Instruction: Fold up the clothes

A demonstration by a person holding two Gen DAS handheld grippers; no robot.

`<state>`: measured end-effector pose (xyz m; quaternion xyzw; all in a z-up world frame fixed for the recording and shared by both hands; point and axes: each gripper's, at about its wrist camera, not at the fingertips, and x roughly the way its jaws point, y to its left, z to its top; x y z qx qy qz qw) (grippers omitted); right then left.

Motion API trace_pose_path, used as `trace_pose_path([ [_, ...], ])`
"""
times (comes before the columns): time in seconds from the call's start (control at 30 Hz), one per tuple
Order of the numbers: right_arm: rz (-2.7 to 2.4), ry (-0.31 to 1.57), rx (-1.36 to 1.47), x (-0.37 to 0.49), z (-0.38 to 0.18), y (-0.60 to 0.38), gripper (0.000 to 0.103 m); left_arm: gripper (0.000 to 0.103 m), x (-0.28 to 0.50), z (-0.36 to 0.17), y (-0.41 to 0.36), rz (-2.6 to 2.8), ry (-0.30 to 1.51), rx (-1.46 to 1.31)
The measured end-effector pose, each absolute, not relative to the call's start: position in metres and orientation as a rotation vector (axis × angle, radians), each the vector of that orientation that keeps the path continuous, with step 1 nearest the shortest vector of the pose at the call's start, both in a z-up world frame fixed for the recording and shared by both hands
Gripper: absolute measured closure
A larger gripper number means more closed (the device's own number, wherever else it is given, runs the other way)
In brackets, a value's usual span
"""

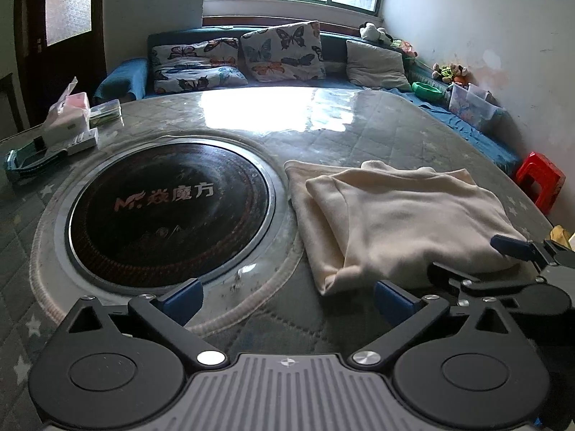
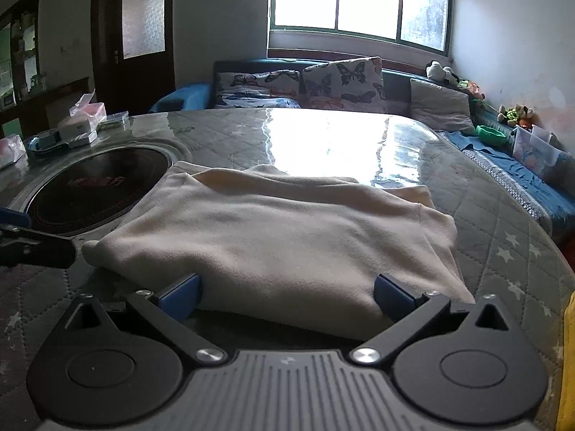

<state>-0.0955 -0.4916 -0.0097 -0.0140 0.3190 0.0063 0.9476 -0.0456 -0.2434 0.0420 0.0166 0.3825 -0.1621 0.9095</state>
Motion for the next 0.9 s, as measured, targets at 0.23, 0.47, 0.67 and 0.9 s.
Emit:
trace_pose_path([
  [0.23, 0.011, 0.645, -0.034, -0.097, -0.011, -0.492, 0.0, 0.0, -0.063, 0.046, -0.242, -0.324, 0.76, 0.062],
  [0.47, 0.011, 0.638, -0.042, -0.099, -0.013, -0.491, 0.0, 0.0, -0.073, 0.045, -0.242, -0.319, 0.754, 0.076],
  [0.67, 0.015, 0.639, -0.058, -0.1, -0.014, -0.489, 0.0, 0.0, -0.08, 0.046, -0.242, -0.322, 0.747, 0.08],
  [0.9, 0.013, 0.641, -0.083, -0.1, -0.014, -0.485, 0.0, 0.0, -0.086, 0.043, -0.241, -0.321, 0.748, 0.074],
])
